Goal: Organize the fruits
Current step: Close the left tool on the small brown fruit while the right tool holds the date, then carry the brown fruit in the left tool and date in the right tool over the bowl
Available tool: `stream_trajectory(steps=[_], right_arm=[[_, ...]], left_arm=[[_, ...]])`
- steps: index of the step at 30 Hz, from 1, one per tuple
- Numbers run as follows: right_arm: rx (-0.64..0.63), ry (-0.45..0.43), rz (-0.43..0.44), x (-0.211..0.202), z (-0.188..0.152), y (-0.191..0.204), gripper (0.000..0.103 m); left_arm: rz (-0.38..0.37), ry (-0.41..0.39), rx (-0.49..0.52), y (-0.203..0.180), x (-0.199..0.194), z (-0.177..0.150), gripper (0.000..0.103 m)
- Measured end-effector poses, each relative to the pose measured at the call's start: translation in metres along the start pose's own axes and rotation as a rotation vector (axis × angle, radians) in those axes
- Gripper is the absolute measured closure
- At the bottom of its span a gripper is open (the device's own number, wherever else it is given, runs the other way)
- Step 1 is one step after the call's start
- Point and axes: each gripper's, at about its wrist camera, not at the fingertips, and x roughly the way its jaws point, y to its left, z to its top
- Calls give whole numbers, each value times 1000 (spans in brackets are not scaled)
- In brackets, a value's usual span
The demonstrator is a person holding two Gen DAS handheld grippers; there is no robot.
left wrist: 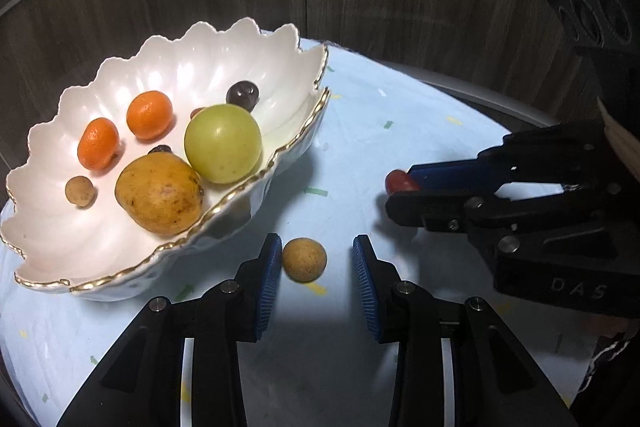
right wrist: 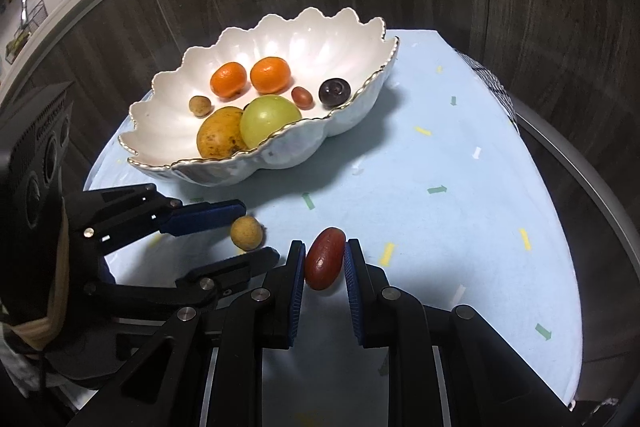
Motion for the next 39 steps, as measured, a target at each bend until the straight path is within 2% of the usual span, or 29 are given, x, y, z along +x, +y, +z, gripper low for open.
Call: stream_trajectory(steps=[3, 11, 22, 32, 39], right_arm=[[-5, 0, 0, 0, 0, 2, 81], [1, -12, 2, -4, 0, 2, 81], [-5, -74, 18, -30, 4, 11, 81], [-54, -125, 36, -51, 19, 37, 81], [-79, -150, 41, -61, 35, 55, 81]], left_arm=[[9, 19, -10, 2, 3, -1, 80], [4, 9, -19, 3, -7, -3, 81], [33, -48, -30, -3, -55, 3, 81], [112, -74, -74, 10, -98, 4, 81], [163, -91, -120, 29, -114, 10, 81]])
